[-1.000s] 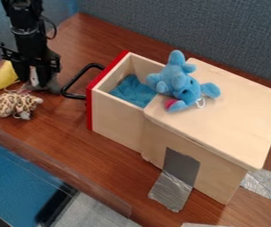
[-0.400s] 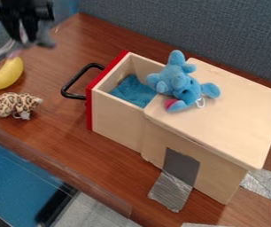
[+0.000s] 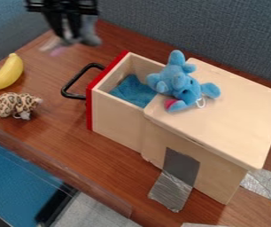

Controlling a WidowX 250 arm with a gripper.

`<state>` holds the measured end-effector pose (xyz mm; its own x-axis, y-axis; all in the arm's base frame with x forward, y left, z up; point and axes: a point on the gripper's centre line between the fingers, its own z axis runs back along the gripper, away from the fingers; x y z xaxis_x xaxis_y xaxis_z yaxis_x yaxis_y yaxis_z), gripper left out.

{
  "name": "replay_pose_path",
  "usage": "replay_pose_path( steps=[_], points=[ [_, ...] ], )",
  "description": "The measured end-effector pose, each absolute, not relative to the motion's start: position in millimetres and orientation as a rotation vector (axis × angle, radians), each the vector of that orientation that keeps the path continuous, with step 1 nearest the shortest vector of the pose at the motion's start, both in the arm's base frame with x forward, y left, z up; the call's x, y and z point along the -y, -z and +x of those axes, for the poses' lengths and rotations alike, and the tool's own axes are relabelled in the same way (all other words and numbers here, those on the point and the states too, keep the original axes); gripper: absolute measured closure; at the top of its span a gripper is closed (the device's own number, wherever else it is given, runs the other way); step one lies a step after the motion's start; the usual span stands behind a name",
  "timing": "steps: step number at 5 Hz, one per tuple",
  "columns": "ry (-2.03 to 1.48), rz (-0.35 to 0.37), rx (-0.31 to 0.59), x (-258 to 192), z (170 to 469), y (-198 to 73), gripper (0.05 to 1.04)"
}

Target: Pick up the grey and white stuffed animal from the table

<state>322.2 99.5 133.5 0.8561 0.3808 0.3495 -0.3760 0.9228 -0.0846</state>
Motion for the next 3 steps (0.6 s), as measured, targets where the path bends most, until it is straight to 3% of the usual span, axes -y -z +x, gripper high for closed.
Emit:
replay_pose_path(
  steps=[3],
  points=[
    [-0.298, -0.053, 0.33, -41, 334, -147, 0.801]
  ],
)
